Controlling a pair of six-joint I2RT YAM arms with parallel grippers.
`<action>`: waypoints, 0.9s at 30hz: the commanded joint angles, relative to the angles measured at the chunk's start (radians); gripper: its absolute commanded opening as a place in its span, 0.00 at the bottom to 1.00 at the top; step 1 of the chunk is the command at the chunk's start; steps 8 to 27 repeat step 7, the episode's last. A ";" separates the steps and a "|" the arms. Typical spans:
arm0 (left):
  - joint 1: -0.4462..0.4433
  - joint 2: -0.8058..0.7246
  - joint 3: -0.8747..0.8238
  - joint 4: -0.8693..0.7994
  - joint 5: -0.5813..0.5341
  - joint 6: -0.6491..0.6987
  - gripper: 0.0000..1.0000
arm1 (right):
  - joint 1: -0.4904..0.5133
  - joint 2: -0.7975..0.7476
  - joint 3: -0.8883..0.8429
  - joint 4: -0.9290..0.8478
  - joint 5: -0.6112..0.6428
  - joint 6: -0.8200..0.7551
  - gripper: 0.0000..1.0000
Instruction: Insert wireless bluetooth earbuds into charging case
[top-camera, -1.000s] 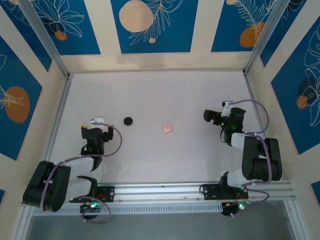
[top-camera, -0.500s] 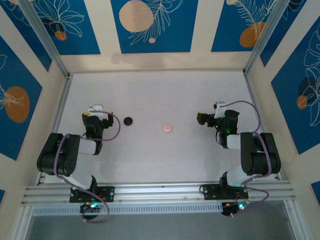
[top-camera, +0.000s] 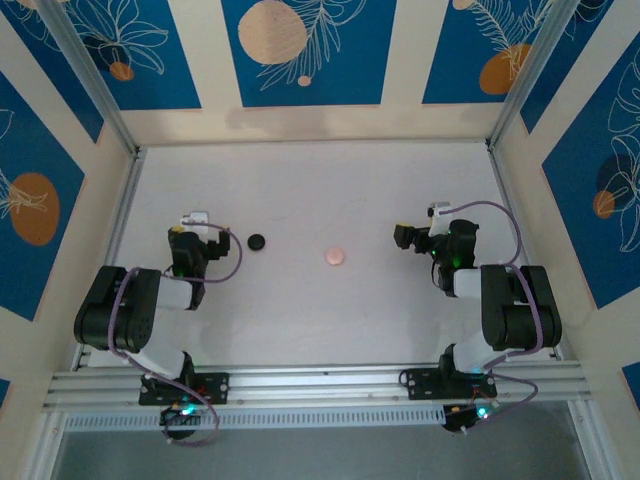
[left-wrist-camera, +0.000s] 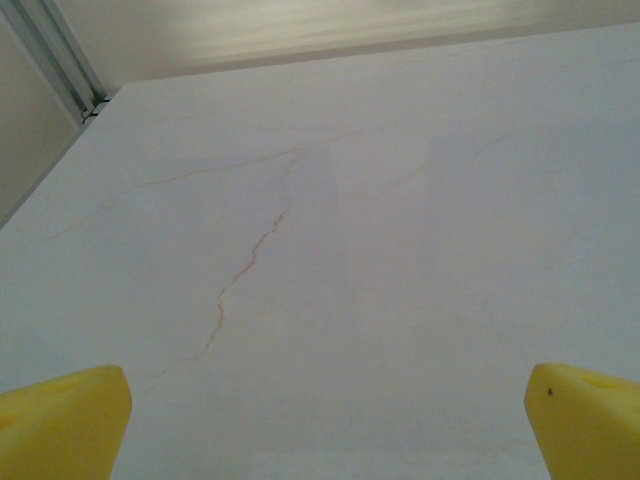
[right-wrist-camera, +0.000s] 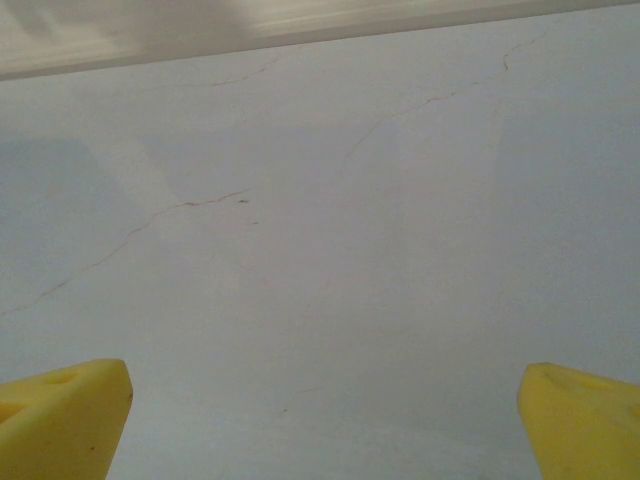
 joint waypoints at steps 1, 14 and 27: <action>0.006 -0.005 0.011 -0.004 0.027 -0.010 1.00 | 0.005 0.003 0.000 0.027 0.006 -0.026 0.99; 0.006 -0.007 0.007 -0.001 0.026 -0.010 1.00 | 0.005 0.002 0.000 0.027 0.005 -0.026 0.99; 0.006 -0.007 0.007 -0.001 0.026 -0.010 1.00 | 0.005 0.002 0.000 0.027 0.005 -0.026 0.99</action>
